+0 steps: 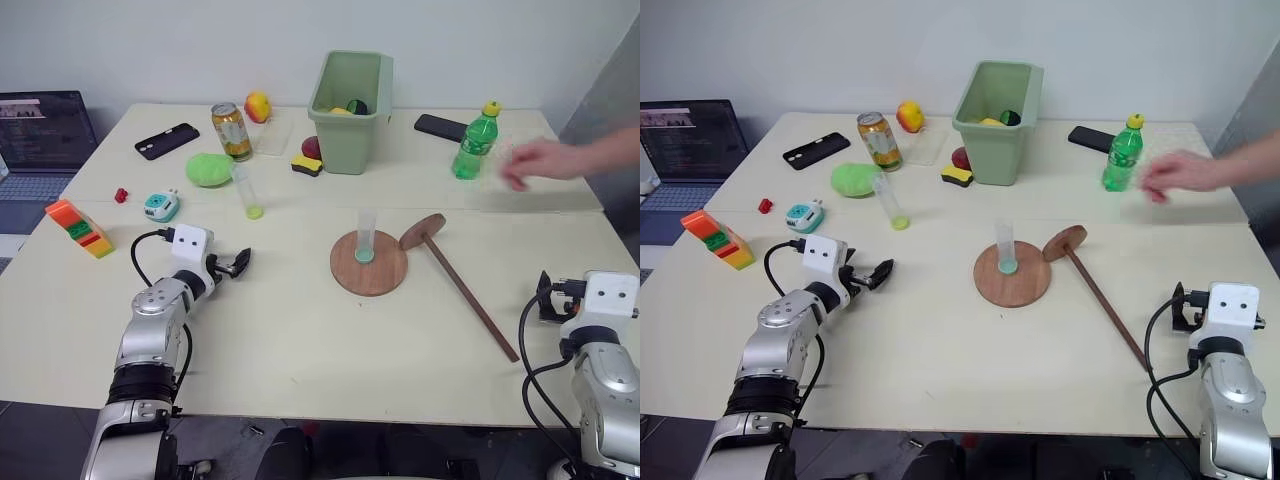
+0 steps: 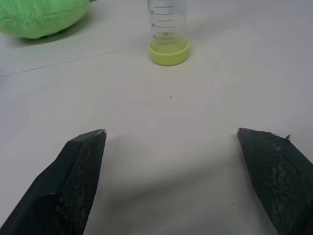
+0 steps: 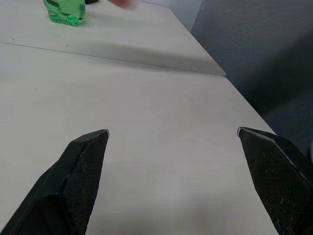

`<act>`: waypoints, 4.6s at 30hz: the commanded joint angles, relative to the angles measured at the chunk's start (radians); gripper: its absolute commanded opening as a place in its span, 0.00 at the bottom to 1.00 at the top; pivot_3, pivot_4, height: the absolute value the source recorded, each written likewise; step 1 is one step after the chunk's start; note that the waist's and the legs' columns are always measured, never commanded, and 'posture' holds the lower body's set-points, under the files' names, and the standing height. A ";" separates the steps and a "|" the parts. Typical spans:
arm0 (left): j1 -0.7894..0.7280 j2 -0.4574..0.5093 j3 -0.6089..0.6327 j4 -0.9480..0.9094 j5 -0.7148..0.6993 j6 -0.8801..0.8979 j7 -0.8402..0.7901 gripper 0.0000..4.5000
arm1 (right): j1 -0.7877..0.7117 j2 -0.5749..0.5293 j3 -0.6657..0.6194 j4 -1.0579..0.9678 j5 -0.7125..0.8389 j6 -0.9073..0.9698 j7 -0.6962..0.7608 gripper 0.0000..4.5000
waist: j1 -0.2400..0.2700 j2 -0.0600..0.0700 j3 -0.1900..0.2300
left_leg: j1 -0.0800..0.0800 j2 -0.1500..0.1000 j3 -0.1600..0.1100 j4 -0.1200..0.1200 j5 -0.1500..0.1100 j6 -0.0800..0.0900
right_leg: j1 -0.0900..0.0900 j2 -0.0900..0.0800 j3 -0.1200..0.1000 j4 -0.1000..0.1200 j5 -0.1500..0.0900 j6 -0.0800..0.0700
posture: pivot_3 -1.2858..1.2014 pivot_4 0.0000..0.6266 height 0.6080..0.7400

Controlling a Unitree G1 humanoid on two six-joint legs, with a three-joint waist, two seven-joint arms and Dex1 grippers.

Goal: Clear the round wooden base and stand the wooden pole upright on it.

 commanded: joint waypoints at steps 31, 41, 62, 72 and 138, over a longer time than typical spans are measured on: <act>-0.348 0.108 -0.239 -0.217 -0.219 0.238 -0.671 1.00 | 0.059 -0.240 0.073 -0.469 0.575 0.224 0.462 0.99 | -0.002 -0.001 0.000 | 0.000 0.000 -0.001 0.001 0.000 0.001 | 0.003 0.000 -0.002 -0.003 0.000 0.000 | 0.52 0.24 1.00; -0.515 -0.089 -0.329 0.086 -0.118 0.019 -0.741 1.00 | 0.033 -0.212 0.171 -0.615 0.616 0.246 0.374 0.99 | -0.005 -0.003 0.001 | -0.002 0.000 -0.001 0.002 0.001 0.002 | 0.002 0.001 -0.002 -0.002 0.000 0.000 | 0.52 0.24 1.00; -0.629 -0.203 -0.296 0.400 -0.036 -0.182 -0.774 0.43 | 0.056 -0.220 0.178 -0.690 0.647 0.280 0.213 1.00 | -0.005 -0.004 0.001 | -0.002 -0.001 -0.002 0.002 0.001 0.002 | 0.002 0.001 -0.003 -0.002 0.000 0.000 | 0.52 0.24 1.00; -0.632 -0.196 -0.262 0.365 -0.050 -0.146 -0.750 0.28 | 0.031 -0.244 0.192 -0.675 0.676 0.283 0.218 1.00 | -0.005 -0.004 0.001 | -0.002 -0.001 -0.002 0.002 0.001 0.002 | 0.002 0.001 -0.003 -0.002 0.000 0.000 | 0.52 0.24 1.00; -0.604 0.106 0.099 0.716 0.026 -0.231 -0.006 0.35 | -0.255 -0.358 0.246 -0.534 0.955 0.335 0.297 1.00 | -0.007 -0.015 -0.001 | -0.004 -0.001 -0.003 0.003 0.001 0.002 | -0.001 0.000 -0.004 0.000 0.000 0.000 | 0.52 0.24 1.00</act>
